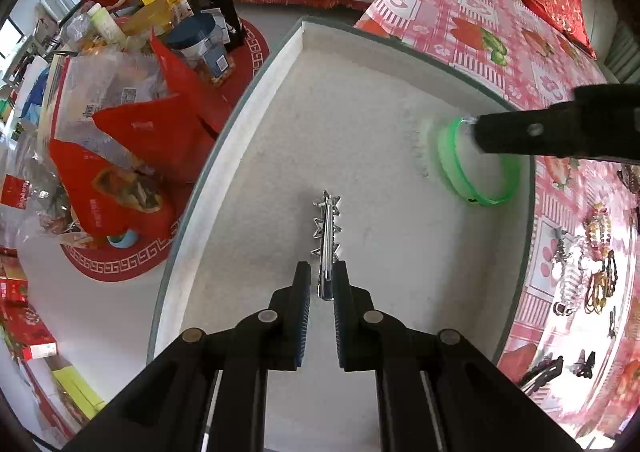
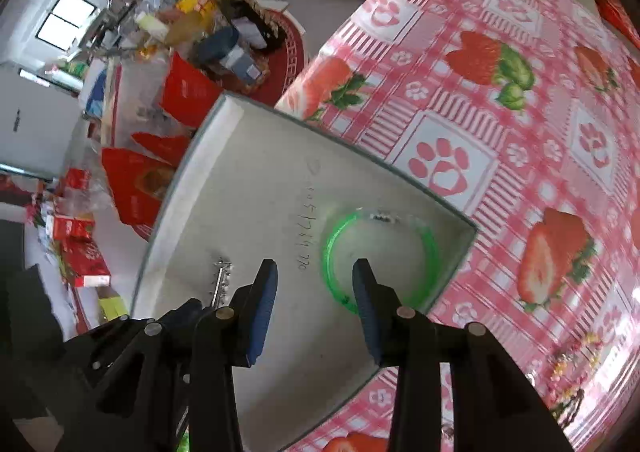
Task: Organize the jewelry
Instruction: 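Carry both items over the white tray and open both tools to drop them, then move both tools back over the jewelry on the tablecloth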
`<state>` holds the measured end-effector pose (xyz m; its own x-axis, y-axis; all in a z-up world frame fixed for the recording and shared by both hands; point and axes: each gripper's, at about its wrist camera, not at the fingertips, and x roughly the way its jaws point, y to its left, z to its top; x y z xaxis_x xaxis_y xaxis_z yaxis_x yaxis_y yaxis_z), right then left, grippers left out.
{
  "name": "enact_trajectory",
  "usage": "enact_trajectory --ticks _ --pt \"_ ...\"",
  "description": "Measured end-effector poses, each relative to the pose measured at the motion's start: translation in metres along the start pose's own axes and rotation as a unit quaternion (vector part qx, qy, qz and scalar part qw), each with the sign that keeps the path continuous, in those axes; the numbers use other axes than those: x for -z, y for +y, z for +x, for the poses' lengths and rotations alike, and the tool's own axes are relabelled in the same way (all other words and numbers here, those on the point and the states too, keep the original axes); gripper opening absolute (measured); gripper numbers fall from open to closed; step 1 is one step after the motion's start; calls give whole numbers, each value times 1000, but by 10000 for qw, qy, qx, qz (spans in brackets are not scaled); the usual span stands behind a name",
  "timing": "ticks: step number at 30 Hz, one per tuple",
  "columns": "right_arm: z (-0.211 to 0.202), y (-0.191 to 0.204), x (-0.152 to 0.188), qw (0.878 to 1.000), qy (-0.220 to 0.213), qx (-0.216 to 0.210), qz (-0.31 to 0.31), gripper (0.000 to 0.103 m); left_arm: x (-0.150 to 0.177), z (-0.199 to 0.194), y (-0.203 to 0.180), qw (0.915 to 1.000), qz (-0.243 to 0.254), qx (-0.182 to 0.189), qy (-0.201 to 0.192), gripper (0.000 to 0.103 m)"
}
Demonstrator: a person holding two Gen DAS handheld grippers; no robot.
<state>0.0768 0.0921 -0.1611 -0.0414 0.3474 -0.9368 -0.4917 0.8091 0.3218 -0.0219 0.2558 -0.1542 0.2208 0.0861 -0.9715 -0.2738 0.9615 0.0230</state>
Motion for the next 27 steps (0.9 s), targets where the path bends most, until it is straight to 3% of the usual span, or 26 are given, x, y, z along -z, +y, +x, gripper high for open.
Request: enact_trajectory --ticks 12,13,14,15,22,27 --pt "-68 -33 51 9969 -270 552 482 43 -2 -32 -16 9996 219 135 -106 16" --pt "-71 -37 56 9966 -275 557 550 43 -3 -35 -18 9996 213 137 -106 37" --pt "-75 -41 63 9959 -279 564 643 43 -3 -37 -19 9997 196 149 -95 98" --pt "-77 -44 68 9955 -280 579 700 43 -3 -40 -19 9997 150 125 -154 103" --pt "-98 -69 106 9901 -332 730 1153 43 -8 -63 -36 9983 433 -20 -378 103" --pt "-108 -82 128 9867 -314 876 1330 60 -9 -73 -44 9975 429 -437 -364 103"
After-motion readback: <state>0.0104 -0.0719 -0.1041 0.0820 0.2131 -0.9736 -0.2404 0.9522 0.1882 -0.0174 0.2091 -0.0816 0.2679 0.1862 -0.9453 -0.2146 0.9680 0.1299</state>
